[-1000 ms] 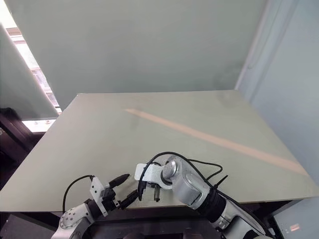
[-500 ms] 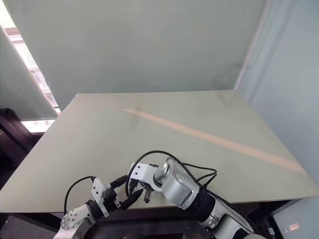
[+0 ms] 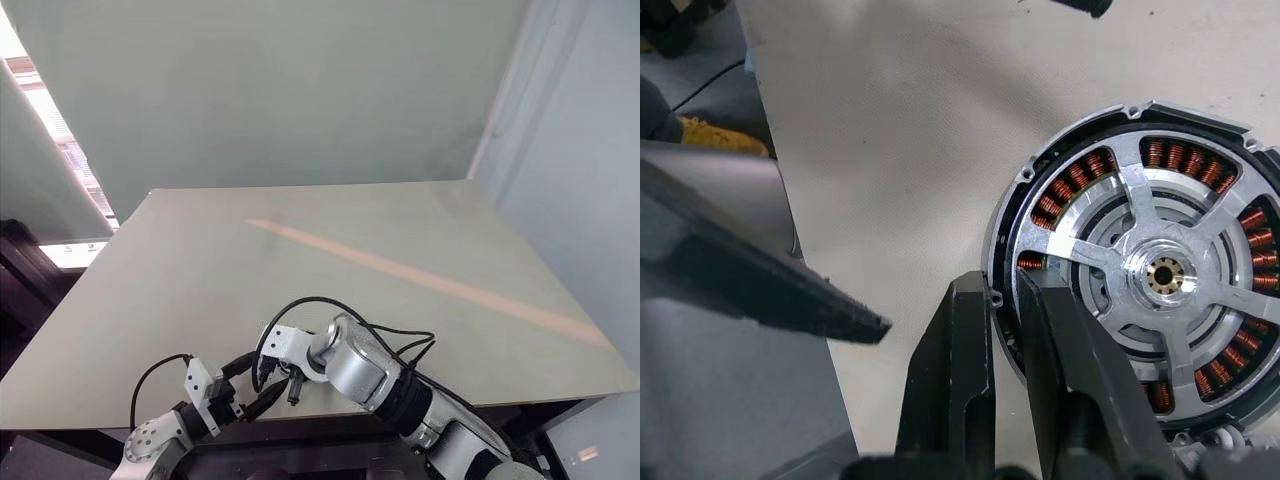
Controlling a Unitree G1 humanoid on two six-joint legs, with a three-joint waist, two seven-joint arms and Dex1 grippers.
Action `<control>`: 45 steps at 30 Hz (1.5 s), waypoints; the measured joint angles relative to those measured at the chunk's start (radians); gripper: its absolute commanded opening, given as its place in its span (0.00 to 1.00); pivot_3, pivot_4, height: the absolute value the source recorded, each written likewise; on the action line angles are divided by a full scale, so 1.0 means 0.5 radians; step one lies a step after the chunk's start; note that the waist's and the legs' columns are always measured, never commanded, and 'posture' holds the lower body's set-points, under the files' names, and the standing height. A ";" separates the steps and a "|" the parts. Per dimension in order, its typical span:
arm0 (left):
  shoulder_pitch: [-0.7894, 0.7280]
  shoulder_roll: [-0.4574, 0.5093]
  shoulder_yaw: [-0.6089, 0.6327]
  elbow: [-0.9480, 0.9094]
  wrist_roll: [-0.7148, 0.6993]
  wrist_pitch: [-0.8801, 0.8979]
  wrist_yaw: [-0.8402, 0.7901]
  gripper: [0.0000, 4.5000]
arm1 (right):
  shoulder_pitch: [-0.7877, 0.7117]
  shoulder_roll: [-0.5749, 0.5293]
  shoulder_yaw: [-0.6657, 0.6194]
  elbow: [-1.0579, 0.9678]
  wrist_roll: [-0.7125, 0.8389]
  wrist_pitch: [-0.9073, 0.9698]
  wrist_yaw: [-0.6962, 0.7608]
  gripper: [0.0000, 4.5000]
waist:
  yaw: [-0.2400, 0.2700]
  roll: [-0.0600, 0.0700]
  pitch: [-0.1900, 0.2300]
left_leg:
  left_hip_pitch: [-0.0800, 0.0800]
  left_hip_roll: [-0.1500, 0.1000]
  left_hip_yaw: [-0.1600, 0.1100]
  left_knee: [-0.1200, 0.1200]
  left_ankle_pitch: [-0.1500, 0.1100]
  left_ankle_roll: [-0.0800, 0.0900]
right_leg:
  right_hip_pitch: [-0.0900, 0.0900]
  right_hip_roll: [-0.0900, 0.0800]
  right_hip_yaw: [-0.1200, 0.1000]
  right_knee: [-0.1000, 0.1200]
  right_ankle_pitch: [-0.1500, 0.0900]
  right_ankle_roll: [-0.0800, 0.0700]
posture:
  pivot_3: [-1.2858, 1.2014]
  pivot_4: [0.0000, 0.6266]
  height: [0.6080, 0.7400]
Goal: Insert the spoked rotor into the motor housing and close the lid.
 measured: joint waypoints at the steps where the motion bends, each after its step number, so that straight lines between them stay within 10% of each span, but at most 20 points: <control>1: 0.000 0.001 0.001 0.000 0.000 0.000 0.000 1.00 | -0.003 -0.014 0.001 -0.009 0.014 -0.002 -0.002 0.18 | 0.001 0.000 0.000 | -0.001 0.000 0.000 0.000 0.000 -0.001 | -0.001 0.000 0.000 0.000 0.000 0.000 | 0.52 0.00 1.00; 12: 0.002 0.021 0.006 0.001 0.000 -0.001 -0.032 1.00 | -0.082 -0.114 -0.002 -0.119 0.068 -0.044 -0.056 0.99 | 0.003 0.000 0.000 | -0.002 -0.001 0.000 -0.001 -0.001 -0.001 | -0.002 -0.001 0.000 -0.001 -0.001 -0.001 | 0.52 0.00 1.00; 24: -0.008 0.030 0.067 0.001 -0.005 -0.002 0.003 1.00 | -0.289 -0.073 -0.469 -0.222 0.164 -0.227 -0.256 0.99 | 0.006 0.000 0.001 | -0.004 -0.001 -0.001 -0.002 -0.001 -0.001 | -0.002 -0.001 0.000 -0.004 -0.001 -0.001 | 0.52 0.00 1.00; 35: -0.031 0.063 0.072 0.001 -0.006 0.018 0.001 1.00 | -0.221 -0.945 -0.583 -0.215 0.001 -0.512 -0.196 0.99 | 0.004 0.000 0.001 | -0.017 -0.002 0.000 -0.015 -0.002 0.000 | -0.004 -0.001 0.000 -0.027 0.000 -0.002 | 0.52 0.00 1.00; 45: -0.045 0.129 0.094 0.000 -0.009 0.070 -0.005 1.00 | 0.097 -1.054 -0.558 -0.224 0.014 -0.590 -0.047 0.99 | 0.005 -0.001 0.001 | -0.031 -0.003 0.003 -0.010 -0.002 0.001 | -0.015 0.000 0.003 -0.028 0.003 -0.002 | 0.52 0.00 1.00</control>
